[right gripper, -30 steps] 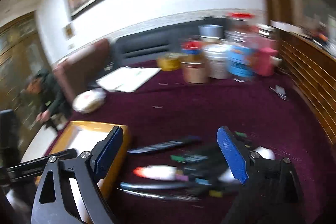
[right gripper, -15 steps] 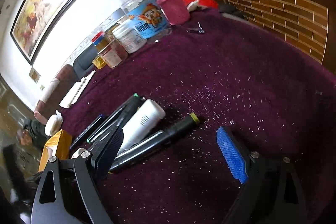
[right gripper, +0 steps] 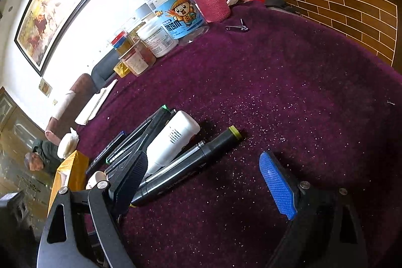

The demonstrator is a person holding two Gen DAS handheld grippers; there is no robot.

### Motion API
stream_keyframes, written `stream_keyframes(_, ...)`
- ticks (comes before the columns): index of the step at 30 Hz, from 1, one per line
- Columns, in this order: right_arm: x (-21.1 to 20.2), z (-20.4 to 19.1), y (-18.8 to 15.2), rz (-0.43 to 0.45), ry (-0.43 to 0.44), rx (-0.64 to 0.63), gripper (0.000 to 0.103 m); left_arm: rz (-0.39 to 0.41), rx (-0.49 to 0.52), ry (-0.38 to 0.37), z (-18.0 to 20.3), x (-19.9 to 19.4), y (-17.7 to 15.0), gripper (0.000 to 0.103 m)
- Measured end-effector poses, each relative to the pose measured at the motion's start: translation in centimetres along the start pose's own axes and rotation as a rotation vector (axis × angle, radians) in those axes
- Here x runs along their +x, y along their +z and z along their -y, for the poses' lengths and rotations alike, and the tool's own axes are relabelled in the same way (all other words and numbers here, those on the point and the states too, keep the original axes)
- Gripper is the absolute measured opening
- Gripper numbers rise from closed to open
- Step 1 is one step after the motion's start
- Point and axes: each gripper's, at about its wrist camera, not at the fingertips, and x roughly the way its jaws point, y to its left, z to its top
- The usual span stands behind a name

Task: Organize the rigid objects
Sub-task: 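Grasp a black marker and a clear pen with the left gripper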

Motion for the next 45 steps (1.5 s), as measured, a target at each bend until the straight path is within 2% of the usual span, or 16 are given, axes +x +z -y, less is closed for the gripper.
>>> stream_keyframes(6, 0.1, -0.3, -0.1, -0.002, -0.008, -0.015, 0.087, 0.033, -0.018, 0.052, 0.1, 0.8, 1.1, 0.028)
stream_keyframes(10, 0.2, -0.3, -0.1, -0.001, -0.007, -0.015, 0.087, 0.04, -0.116, -0.007, -1.9, 0.7, 1.0, 0.027)
stream_keyframes(19, 0.2, -0.4, -0.1, -0.001, -0.007, -0.016, 0.088, 0.069, -0.191, 0.002, -3.9, 0.1, 1.1, 0.027)
stream_keyframes(25, 0.2, -0.5, -0.1, -0.001, -0.012, -0.021, 0.088, 0.052, -0.063, 0.1, -1.6, 0.9, 1.1, 0.027)
stream_keyframes(28, 0.2, -0.5, -0.2, 0.0, -0.012, -0.021, 0.088, 0.067, -0.007, 0.171, -0.8, 1.5, 1.4, 0.026)
stream_keyframes(32, 0.2, -0.5, -0.2, 0.0, -0.014, -0.022, 0.088, 0.101, 0.024, 0.209, 0.2, 2.1, 1.8, 0.026)
stream_keyframes(33, 0.2, -0.5, -0.2, 0.0, -0.014, -0.022, 0.088, 0.11, 0.029, 0.212, 0.4, 2.2, 1.8, 0.021)
stream_keyframes(34, 0.2, -0.5, -0.2, 0.0, -0.014, -0.022, 0.088, 0.116, 0.03, 0.197, 0.5, 2.2, 1.7, 0.016)
stream_keyframes(37, 0.2, -0.5, -0.2, 0.001, -0.014, -0.023, 0.088, 0.123, 0.001, 0.133, 0.3, 1.7, 1.3, 0.012)
stream_keyframes(41, 0.2, -0.5, -0.2, 0.001, -0.018, -0.026, 0.088, 0.15, -0.072, 0.035, -0.5, 0.1, 0.3, 0.012)
stream_keyframes(45, 0.3, -0.6, -0.2, 0.001, -0.027, -0.033, 0.089, 0.224, -0.146, -0.057, -1.4, -2.8, -0.9, 0.012)
